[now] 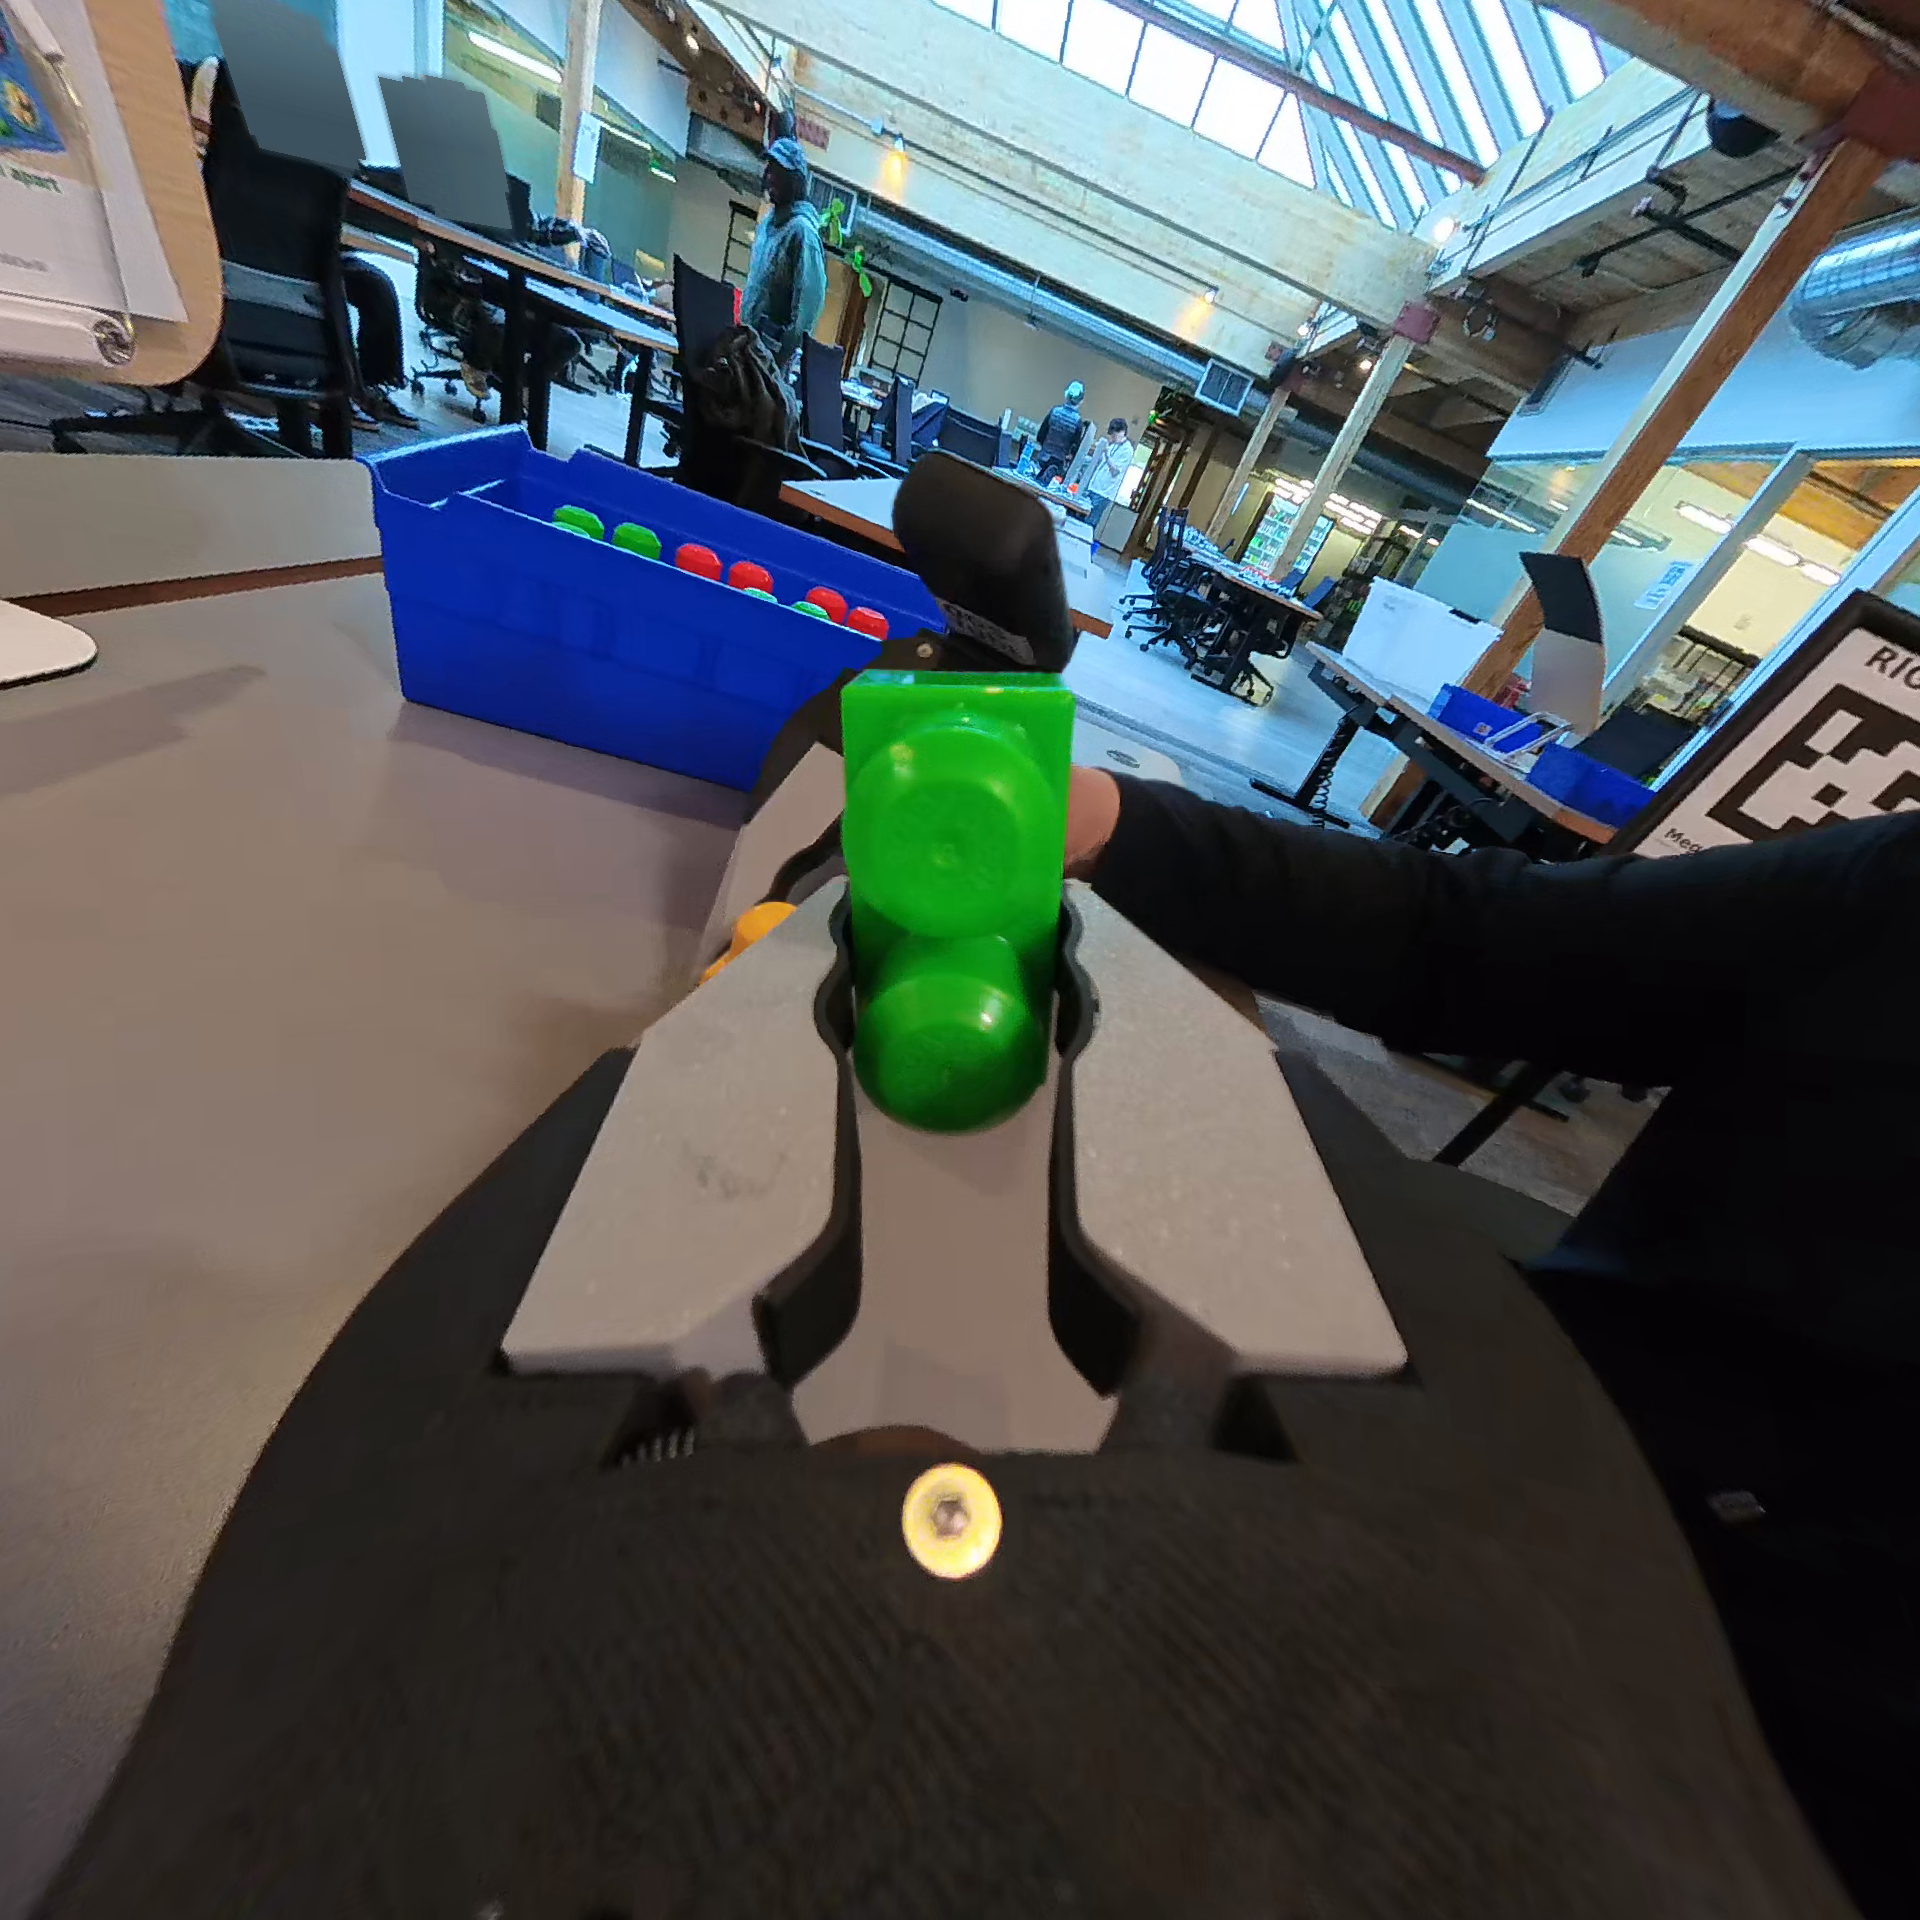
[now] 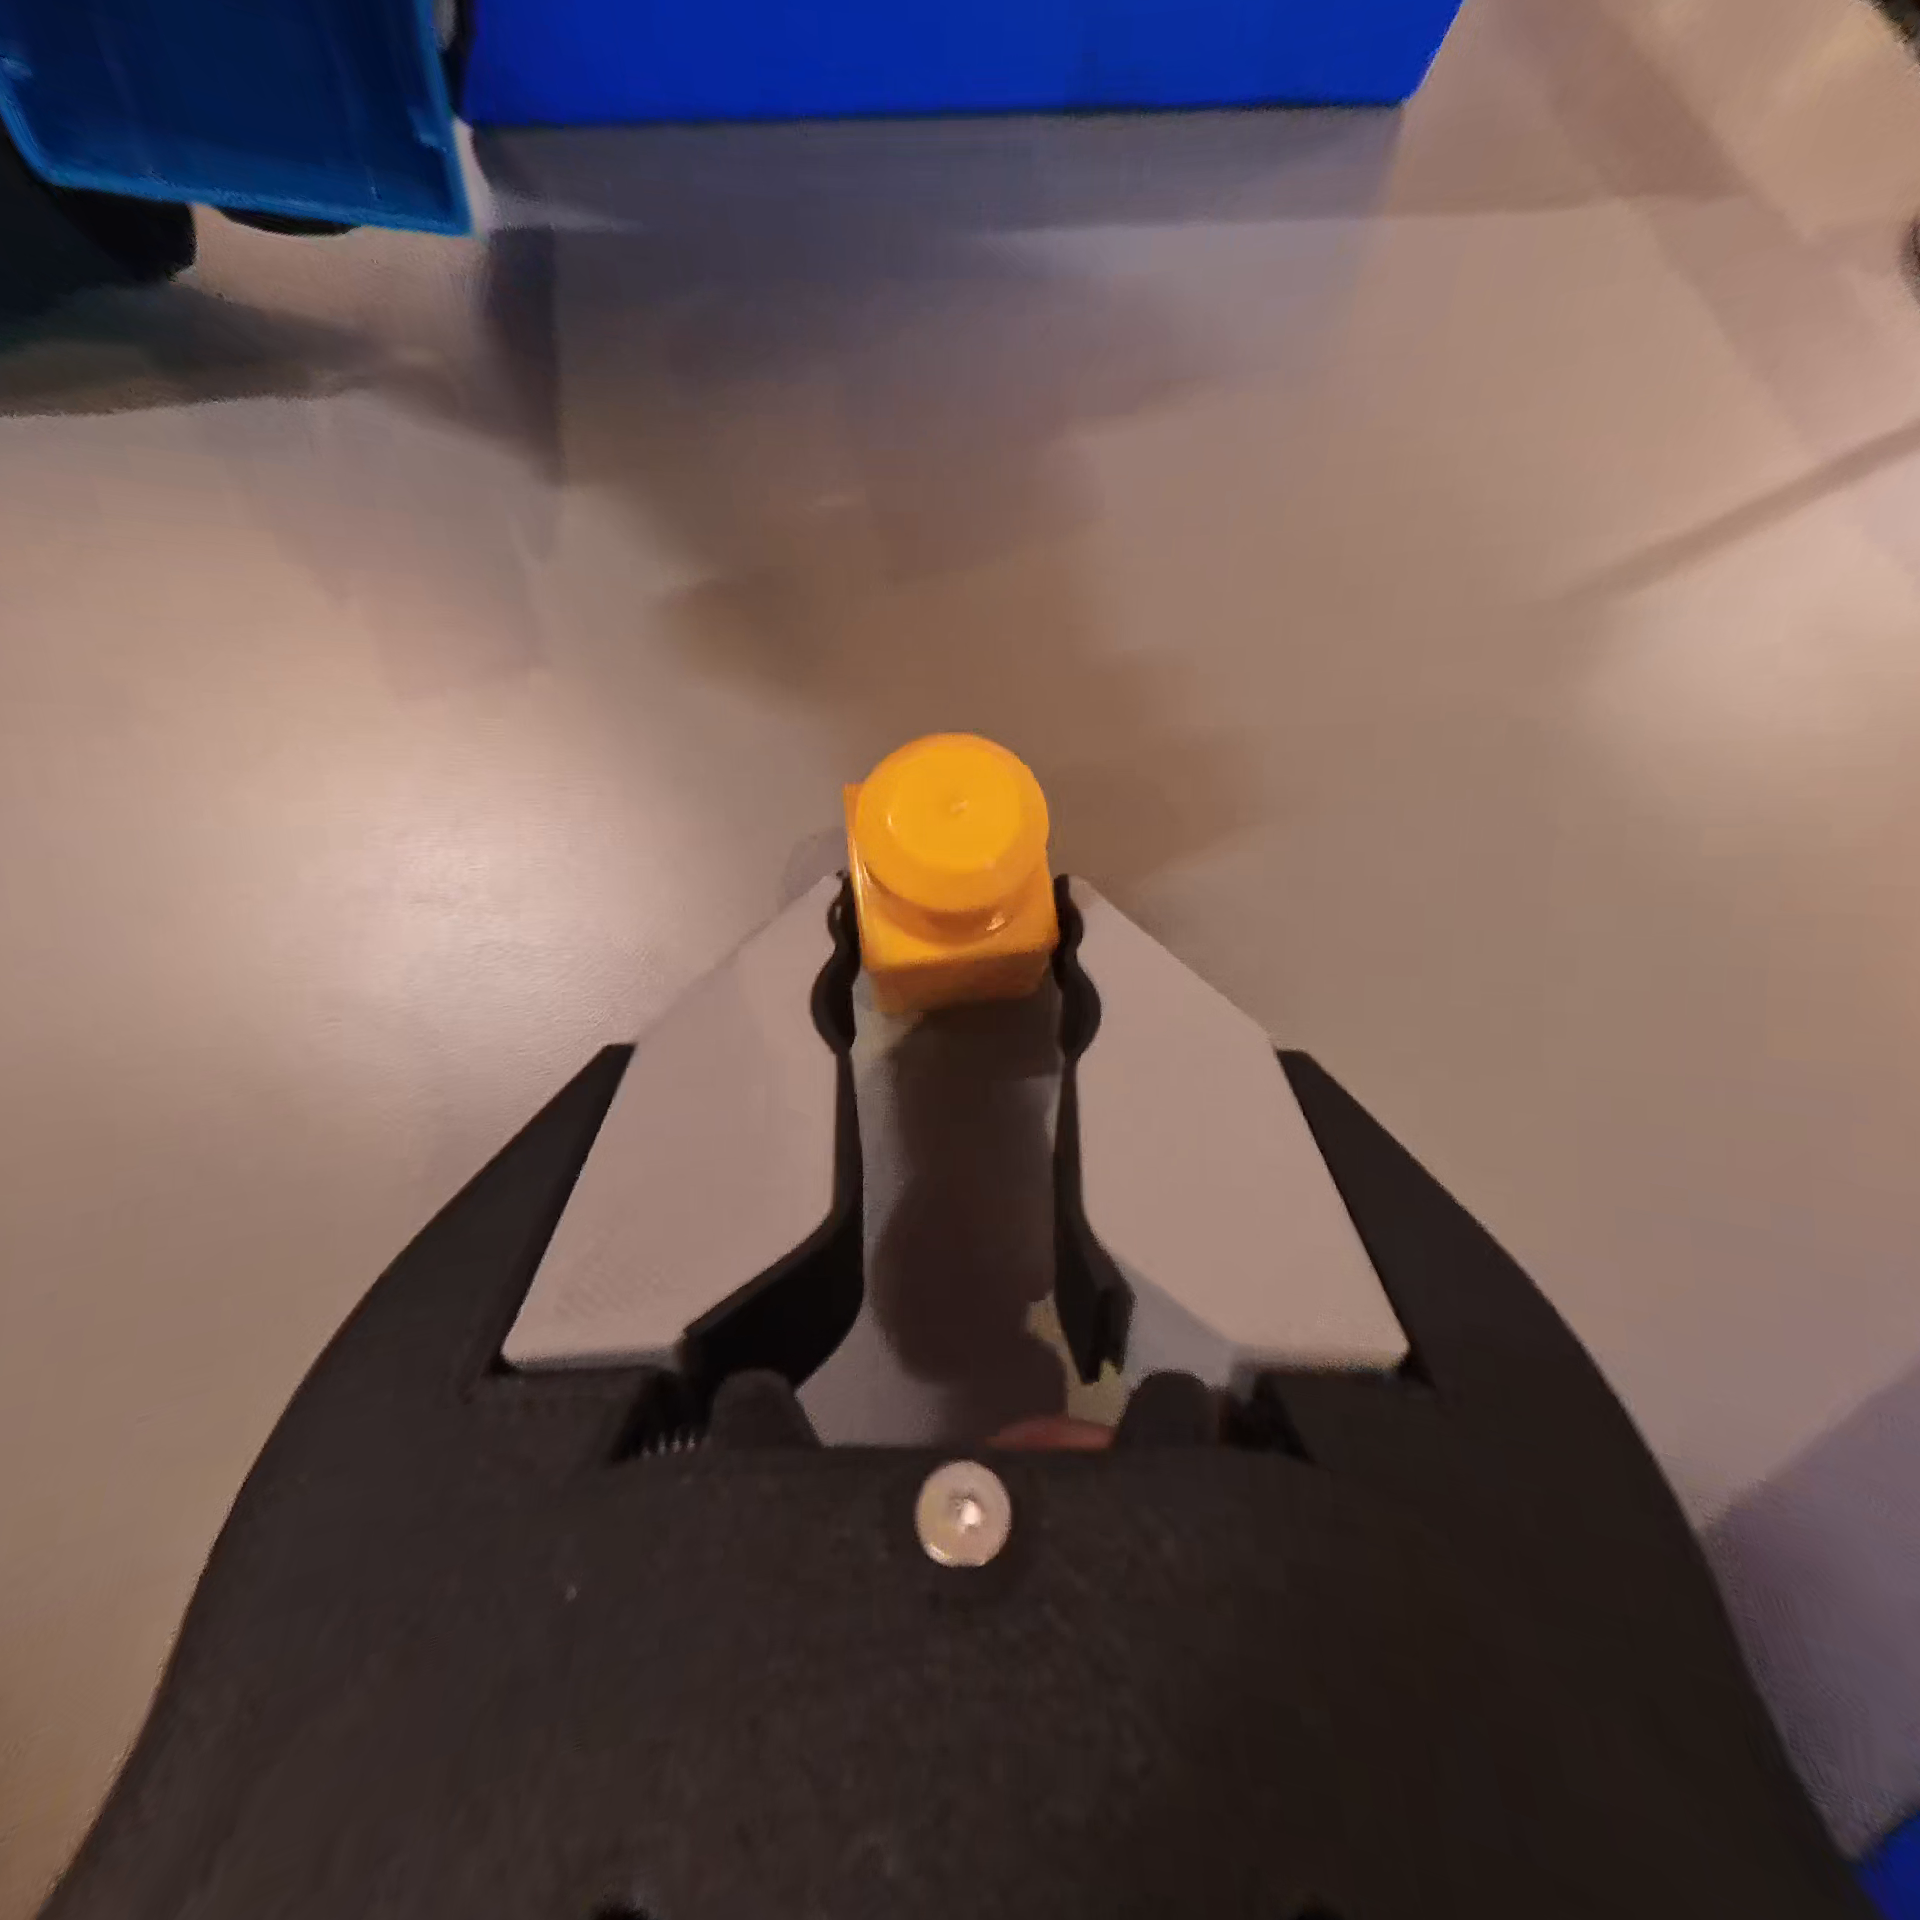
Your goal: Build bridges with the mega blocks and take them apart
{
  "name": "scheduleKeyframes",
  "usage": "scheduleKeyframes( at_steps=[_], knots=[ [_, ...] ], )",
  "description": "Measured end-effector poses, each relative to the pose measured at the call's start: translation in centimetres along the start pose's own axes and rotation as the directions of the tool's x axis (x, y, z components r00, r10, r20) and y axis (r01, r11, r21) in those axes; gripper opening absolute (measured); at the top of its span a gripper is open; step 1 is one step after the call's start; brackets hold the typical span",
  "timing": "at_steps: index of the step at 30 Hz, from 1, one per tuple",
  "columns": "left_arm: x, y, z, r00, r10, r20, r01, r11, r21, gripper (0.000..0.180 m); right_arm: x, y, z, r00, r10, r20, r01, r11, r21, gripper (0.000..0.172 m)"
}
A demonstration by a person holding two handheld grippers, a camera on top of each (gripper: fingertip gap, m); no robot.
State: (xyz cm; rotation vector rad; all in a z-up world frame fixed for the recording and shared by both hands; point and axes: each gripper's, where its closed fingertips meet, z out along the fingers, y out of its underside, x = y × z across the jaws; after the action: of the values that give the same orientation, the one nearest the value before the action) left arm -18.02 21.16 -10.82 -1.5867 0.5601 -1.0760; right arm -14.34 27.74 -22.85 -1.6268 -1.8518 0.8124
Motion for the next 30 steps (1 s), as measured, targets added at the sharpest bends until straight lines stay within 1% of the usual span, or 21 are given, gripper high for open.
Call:
scheduleKeyframes(
  at_steps=[2, 4, 5, 7, 8, 10, 11, 14, 16, 18, 20, 23, 27, 30],
  knots=[
    [0.0, 0.0, -0.1, 1.0, 0.001, -0.001, -0.001, 1.0, 0.001, 0.034, 0.2, 0.8, -0.8, 1.0, 0.027, -0.006, -0.028, 0.996, -0.09, 0.033],
    [-0.1, 0.1, 0.0, 1.0, 0.002, 0.007, -0.002, 1.0, -0.012, 0.034, 0.7, 1.7, -2.5, 0.999, -0.011, -0.041, 0.001, 0.973, -0.231, 0.033],
    [-0.2, 0.3, 0.1, 1.0, 0.003, 0.017, -0.003, 1.0, -0.026, 0.034, 0.7, 2.2, -3.5, 0.998, -0.036, -0.042, 0.021, 0.949, -0.314, 0.033],
    [-0.2, 0.8, 0.3, 0.999, 0.018, 0.026, -0.016, 0.998, -0.053, 0.034, 0.7, 3.4, -5.5, 0.996, -0.082, -0.035, 0.054, 0.872, -0.487, 0.034],
    [-0.1, 0.9, 0.4, 0.999, 0.025, 0.025, -0.023, 0.998, -0.062, 0.034, 0.9, 3.9, -6.2, 0.993, -0.112, -0.039, 0.072, 0.832, -0.55, 0.034],
    [-0.2, 1.3, 0.6, 0.999, 0.028, 0.029, -0.026, 0.996, -0.083, 0.034, 1.0, 4.7, -6.9, 0.991, -0.127, -0.027, 0.081, 0.768, -0.635, 0.034],
    [-0.3, 1.5, 0.7, 0.999, 0.027, 0.03, -0.024, 0.996, -0.091, 0.034, 1.2, 4.8, -6.8, 0.991, -0.128, -0.029, 0.079, 0.757, -0.649, 0.033],
    [-0.3, 1.7, 0.8, 0.999, 0.025, 0.028, -0.022, 0.995, -0.101, 0.034, 1.0, 4.8, -5.7, 0.989, -0.146, -0.012, 0.105, 0.762, -0.639, 0.033],
    [-0.3, 1.9, 0.8, 0.999, 0.023, 0.026, -0.02, 0.994, -0.107, 0.034, 1.1, 4.3, -5.1, 0.985, -0.171, -0.037, 0.115, 0.793, -0.598, 0.034],
    [-0.3, 1.9, 0.8, 0.999, 0.024, 0.03, -0.02, 0.994, -0.11, 0.034, 0.8, 3.9, -5.0, 0.988, -0.142, -0.053, 0.091, 0.832, -0.547, 0.036],
    [-0.5, 1.9, 0.8, 0.999, 0.024, 0.037, -0.02, 0.994, -0.11, 0.034, 0.9, 3.8, -5.2, 0.989, -0.112, -0.095, 0.053, 0.874, -0.484, 0.042],
    [-0.1, 1.7, 0.7, 1.0, 0.02, 0.017, -0.018, 0.995, -0.098, 0.034, 1.4, 4.6, -5.7, 0.98, -0.082, -0.182, 0.0, 0.912, -0.409, 0.049],
    [1.0, 1.3, 0.7, 0.998, 0.029, -0.046, -0.033, 0.996, -0.081, 0.034, 2.1, 5.6, -5.9, 0.966, -0.025, -0.257, -0.054, 0.955, -0.292, 0.045],
    [1.8, 0.8, 0.5, 0.995, 0.034, -0.091, -0.038, 0.998, -0.048, 0.034, 1.8, 4.9, -5.3, 0.975, 0.046, -0.219, -0.085, 0.981, -0.172, 0.039]
  ],
)
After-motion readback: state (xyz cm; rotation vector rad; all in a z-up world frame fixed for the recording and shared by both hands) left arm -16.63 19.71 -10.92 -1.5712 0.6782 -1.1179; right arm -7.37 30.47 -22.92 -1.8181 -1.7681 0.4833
